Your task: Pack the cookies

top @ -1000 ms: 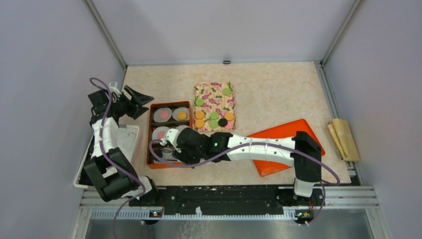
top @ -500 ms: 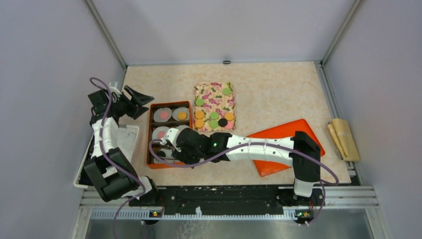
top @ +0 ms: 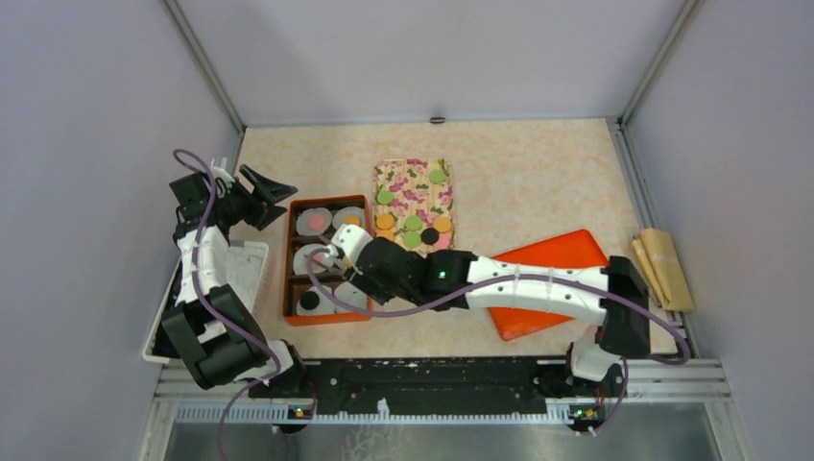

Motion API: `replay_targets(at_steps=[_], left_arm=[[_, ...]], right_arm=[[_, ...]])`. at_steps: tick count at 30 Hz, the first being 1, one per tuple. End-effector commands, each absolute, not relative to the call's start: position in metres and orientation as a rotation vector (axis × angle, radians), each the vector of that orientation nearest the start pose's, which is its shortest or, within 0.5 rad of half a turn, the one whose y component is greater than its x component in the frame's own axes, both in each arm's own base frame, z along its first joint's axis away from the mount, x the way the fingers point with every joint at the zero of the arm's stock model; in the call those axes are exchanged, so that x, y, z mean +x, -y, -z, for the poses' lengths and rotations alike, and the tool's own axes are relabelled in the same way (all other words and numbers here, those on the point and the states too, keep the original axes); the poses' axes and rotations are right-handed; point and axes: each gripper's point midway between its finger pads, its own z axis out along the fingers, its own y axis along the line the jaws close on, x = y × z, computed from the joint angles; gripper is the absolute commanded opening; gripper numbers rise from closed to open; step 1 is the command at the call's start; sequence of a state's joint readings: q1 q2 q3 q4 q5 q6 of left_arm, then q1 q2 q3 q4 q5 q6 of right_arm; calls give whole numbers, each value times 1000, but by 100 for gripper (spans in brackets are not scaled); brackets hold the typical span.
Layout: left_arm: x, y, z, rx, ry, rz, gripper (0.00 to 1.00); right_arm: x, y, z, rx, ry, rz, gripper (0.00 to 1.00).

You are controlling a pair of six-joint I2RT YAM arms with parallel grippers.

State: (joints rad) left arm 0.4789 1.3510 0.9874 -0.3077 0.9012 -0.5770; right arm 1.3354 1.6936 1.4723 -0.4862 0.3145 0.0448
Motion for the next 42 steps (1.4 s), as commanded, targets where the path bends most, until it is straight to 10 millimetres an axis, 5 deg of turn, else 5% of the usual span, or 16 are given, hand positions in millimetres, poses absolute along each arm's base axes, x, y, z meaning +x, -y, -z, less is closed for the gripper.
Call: replay_targets(at_steps=[1,8,17,32,42], left_arm=[[357,-12,-231,-544,-1997,1048,81],[357,-11,-230,-550,-1997,1061,81],[357,-10,-228,-553,-2001,1069,82],[356,-10,-224,-561,-2004,1082,82],[355,-9,-220,-558,-2010,1087,82]], right_arm=[[183,-391,-261,-978,-1818,-272,43],[221,-322,-253,-791,-1914,-118,43],[228,-265,-191,-730,-2077,39,43],[217,-248,-137,-707,-2209,29,44],[230,-259,-133,-682,-2205,-23,44]])
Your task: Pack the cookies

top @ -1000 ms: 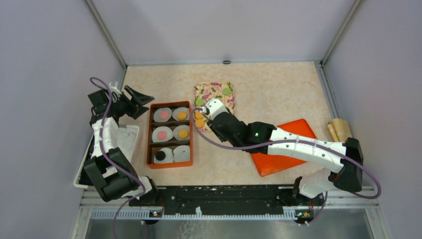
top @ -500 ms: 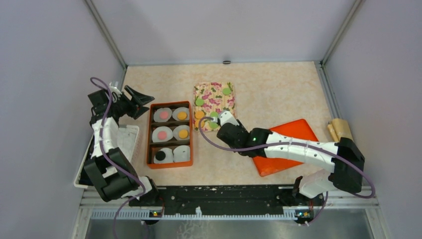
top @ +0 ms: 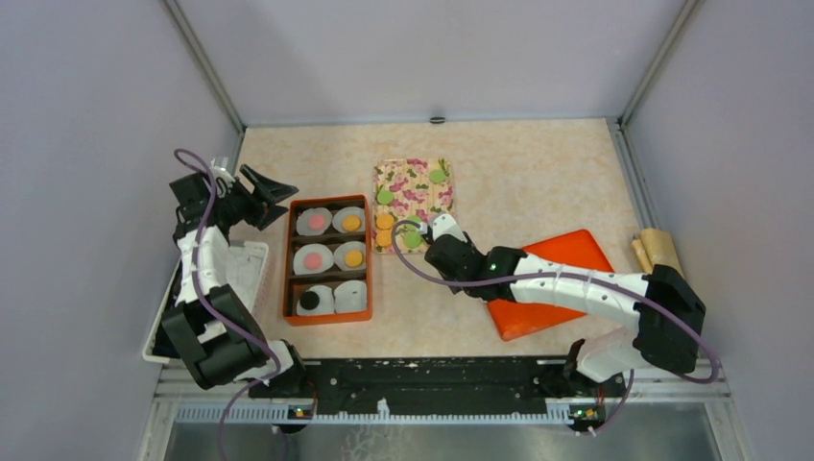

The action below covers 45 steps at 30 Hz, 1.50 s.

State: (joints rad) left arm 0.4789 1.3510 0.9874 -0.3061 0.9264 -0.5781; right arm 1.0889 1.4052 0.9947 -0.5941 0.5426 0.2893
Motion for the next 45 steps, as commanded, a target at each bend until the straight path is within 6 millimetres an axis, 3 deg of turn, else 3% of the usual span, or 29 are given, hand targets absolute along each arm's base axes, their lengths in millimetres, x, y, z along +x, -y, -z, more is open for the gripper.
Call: replay_targets(at_steps=[1,10,15,19,25,30,35,40,45], left_arm=[[356,-9,-220,-559,-2010,1085,82],[355,-8,-219,-553,-2015,1089,82],[355,-8,-218,-558,-2018,1090,82],[354,-8,-220,-557,-2013,1086,82],[354,-9,-223,-558,-2009,1076,81],[354,-9,-224,-561,-2007,1077,81],[356,-11,-223,-571,-2010,1060,81],[357,-11,-221,-584,-2009,1080,81],[355,-10,-212,-602,-2021,1095,81]], right_arm=[[231,-262,-133,-684,-2204,-29,44],[238,-271,-123,-705,-2237,-40,39],[239,-272,-128,-700,-2239,-60,16],[243,-270,-149,-655,-2201,-68,0],[241,-274,-207,-607,-2099,-165,0],[224,-290,-233,-668,-2054,-253,0],[188,-332,-240,-847,-2001,-389,0],[145,-378,-230,-1025,-1978,-541,0],[122,-402,-210,-1105,-1987,-603,0]])
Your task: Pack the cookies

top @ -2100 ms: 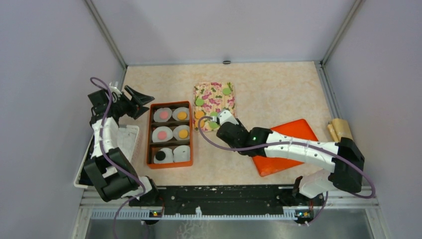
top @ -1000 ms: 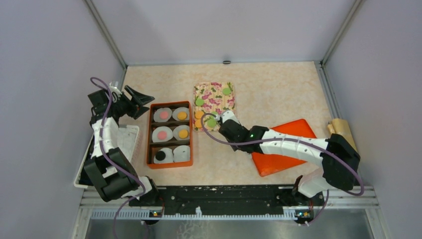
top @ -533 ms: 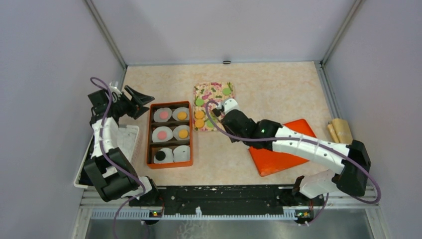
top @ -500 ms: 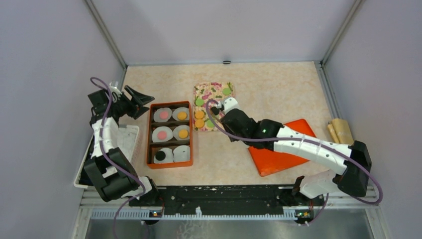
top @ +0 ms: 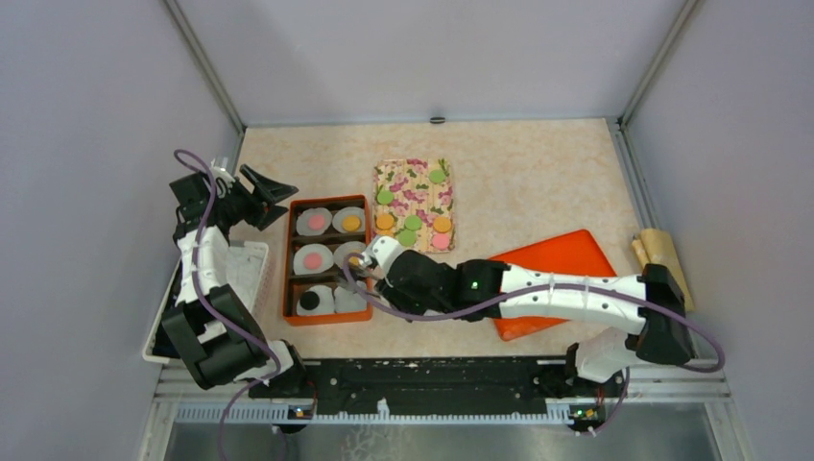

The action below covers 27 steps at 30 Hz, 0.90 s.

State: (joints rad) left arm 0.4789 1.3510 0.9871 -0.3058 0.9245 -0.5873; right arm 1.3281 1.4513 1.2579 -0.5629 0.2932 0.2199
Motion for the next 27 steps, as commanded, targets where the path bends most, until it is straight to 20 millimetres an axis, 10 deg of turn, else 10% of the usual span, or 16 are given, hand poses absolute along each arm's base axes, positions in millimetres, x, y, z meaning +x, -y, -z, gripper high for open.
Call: replay_targets(at_steps=[1,21,27], left_arm=[[355,-10,-212,-601,-2021,1093,81],[356,-10,-210,-597,-2030,1090,81],[355,-9,-210,-591,-2031,1099,82]], right_arm=[[121,-403,-206,-1110,-1994,-605,0],[118,-381,-155,-1173,-2116,-461,5],[120,-378,-159,-1156,-2111,-457,33]])
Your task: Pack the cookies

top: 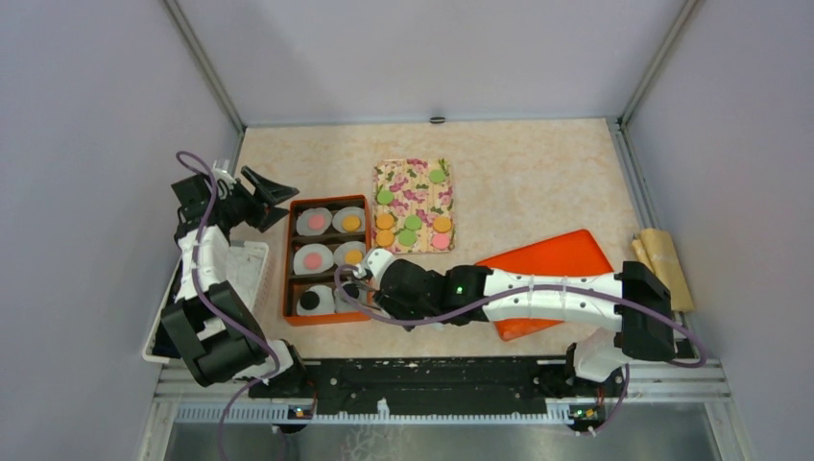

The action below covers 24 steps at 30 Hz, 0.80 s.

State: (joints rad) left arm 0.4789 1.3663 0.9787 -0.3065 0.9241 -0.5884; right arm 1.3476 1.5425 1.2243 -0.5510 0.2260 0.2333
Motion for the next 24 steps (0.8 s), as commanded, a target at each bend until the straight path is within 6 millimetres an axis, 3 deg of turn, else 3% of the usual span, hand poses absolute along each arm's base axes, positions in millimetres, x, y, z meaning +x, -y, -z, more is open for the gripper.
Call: replay_targets(at_steps=[1,11,13,18,24], left_arm=[[354,-9,-211,-589,-2030,1100,82],[354,-9,-213,-577,-2031,1098,82],[353,-8,-212,-577,-2033,1098,82],[353,-8,-213,-573,-2032,1097,82],[353,-8,-214,-576,-2031,1091,82]], right_arm=[[120,-378,-159,-1156,-2111,-460,34],[120,-377,-157,-1147,-2119,-452,49],[120,-376,-157,-1143,-2120,-453,48],[122,-376,-160,-1122,-2103,-467,39],[129,-373,-173,-1079,-2081,-440,12]])
